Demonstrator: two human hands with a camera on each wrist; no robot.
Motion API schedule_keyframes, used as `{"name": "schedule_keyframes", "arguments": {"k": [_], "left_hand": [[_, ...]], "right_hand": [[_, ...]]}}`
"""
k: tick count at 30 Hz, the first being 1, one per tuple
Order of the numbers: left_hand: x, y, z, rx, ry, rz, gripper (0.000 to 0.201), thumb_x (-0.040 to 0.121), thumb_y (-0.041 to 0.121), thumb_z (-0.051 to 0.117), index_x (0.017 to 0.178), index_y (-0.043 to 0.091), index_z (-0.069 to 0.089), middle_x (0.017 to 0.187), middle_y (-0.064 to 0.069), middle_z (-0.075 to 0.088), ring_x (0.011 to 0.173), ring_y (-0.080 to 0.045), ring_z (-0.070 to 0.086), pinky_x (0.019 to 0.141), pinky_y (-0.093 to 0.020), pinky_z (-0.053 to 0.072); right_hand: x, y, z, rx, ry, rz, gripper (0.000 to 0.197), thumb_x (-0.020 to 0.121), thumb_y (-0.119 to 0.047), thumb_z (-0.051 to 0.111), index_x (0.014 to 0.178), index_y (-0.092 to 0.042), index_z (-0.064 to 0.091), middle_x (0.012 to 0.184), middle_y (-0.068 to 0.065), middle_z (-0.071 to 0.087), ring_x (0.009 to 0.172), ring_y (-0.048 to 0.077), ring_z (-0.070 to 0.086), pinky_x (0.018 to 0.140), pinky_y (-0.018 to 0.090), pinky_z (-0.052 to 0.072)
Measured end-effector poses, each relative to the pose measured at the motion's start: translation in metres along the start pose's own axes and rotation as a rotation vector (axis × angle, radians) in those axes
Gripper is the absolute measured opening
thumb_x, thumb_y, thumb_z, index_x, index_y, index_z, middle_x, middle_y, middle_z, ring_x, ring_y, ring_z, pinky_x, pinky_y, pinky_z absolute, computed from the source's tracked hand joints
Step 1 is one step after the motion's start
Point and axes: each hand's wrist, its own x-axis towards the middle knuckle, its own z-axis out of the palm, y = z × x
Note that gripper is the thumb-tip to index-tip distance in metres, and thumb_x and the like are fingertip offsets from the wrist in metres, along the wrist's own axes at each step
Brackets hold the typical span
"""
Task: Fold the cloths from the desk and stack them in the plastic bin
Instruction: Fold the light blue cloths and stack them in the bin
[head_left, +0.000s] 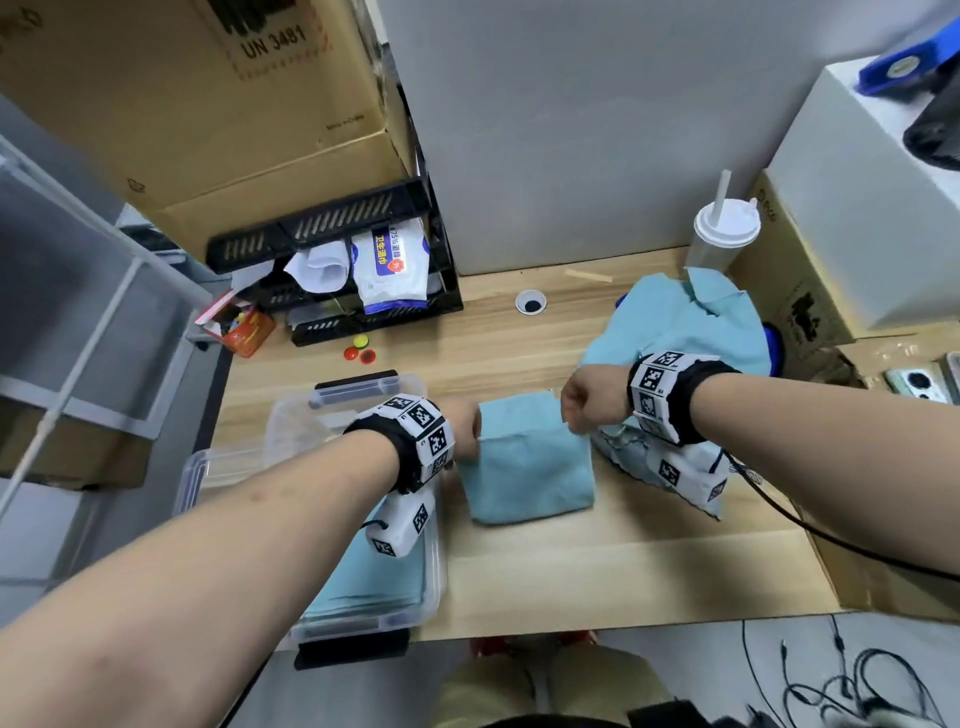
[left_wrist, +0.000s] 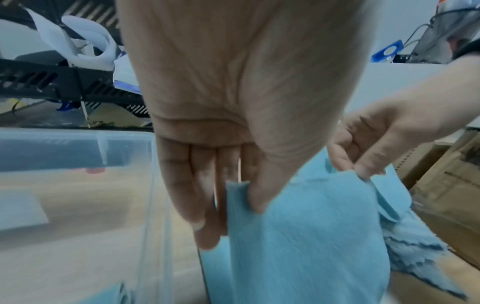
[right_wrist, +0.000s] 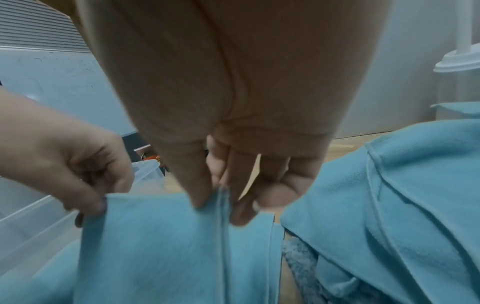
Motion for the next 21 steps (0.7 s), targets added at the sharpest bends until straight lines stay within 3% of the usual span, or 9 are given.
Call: {"name": "schedule_keyframes", "arguments": {"k": [4, 7, 11, 15, 18, 21], "left_hand": [[0.027, -0.001, -0.011, 0.09, 0.062, -0.071, 0.018, 0.086, 0.003, 0.055, 0.097, 0.004, 0.069, 0.082, -0.008, 0.062, 0.072, -0.026, 0.06, 0.065, -0.031, 0.051], [0.049, -0.001, -0.014, 0.137, 0.072, -0.096, 0.01, 0.083, 0.002, 0.056, 0.089, 0.007, 0.063, 0.085, -0.01, 0.063, 0.075, -0.029, 0.062, 0.064, -0.031, 0.05], [0.077, 0.0, -0.017, 0.142, 0.039, -0.146, 0.015, 0.079, 0.004, 0.062, 0.094, 0.007, 0.064, 0.081, -0.009, 0.06, 0.08, -0.031, 0.064, 0.065, -0.032, 0.051], [0.1, -0.004, -0.014, 0.099, 0.046, -0.202, 0.025, 0.083, 0.004, 0.059, 0.107, 0.003, 0.06, 0.088, -0.01, 0.059, 0.087, -0.034, 0.063, 0.072, -0.036, 0.052], [0.113, -0.003, -0.004, 0.045, 0.083, -0.251, 0.039, 0.085, 0.002, 0.056, 0.122, 0.0, 0.043, 0.109, -0.017, 0.063, 0.1, -0.036, 0.064, 0.073, -0.037, 0.047], [0.118, -0.003, 0.003, 0.011, 0.116, -0.228, 0.039, 0.084, 0.0, 0.056, 0.121, 0.003, 0.042, 0.109, -0.017, 0.063, 0.097, -0.035, 0.064, 0.069, -0.035, 0.046]], "right_hand": [[0.02, 0.002, 0.0, -0.006, 0.273, -0.003, 0.01, 0.082, -0.012, 0.06, 0.086, -0.015, 0.069, 0.084, -0.001, 0.067, 0.081, 0.018, 0.06, 0.071, 0.024, 0.045], [0.043, 0.004, 0.004, -0.021, 0.274, 0.041, 0.015, 0.082, -0.007, 0.055, 0.082, -0.017, 0.066, 0.091, 0.004, 0.068, 0.087, 0.025, 0.063, 0.075, 0.028, 0.05], [0.074, 0.01, 0.009, -0.049, 0.268, 0.078, 0.017, 0.082, -0.005, 0.053, 0.082, -0.019, 0.061, 0.093, 0.006, 0.062, 0.083, 0.028, 0.062, 0.072, 0.027, 0.049], [0.1, 0.017, 0.015, -0.091, 0.263, 0.136, 0.018, 0.083, -0.002, 0.052, 0.094, -0.009, 0.064, 0.097, 0.01, 0.059, 0.079, 0.03, 0.059, 0.072, 0.03, 0.051], [0.116, 0.024, 0.021, -0.08, 0.306, 0.104, 0.023, 0.086, -0.004, 0.051, 0.108, -0.007, 0.058, 0.106, 0.015, 0.058, 0.089, 0.034, 0.06, 0.072, 0.032, 0.048], [0.119, 0.024, 0.028, -0.049, 0.342, 0.038, 0.028, 0.086, -0.004, 0.051, 0.112, -0.012, 0.055, 0.113, 0.01, 0.05, 0.088, 0.035, 0.059, 0.071, 0.033, 0.047]]}}
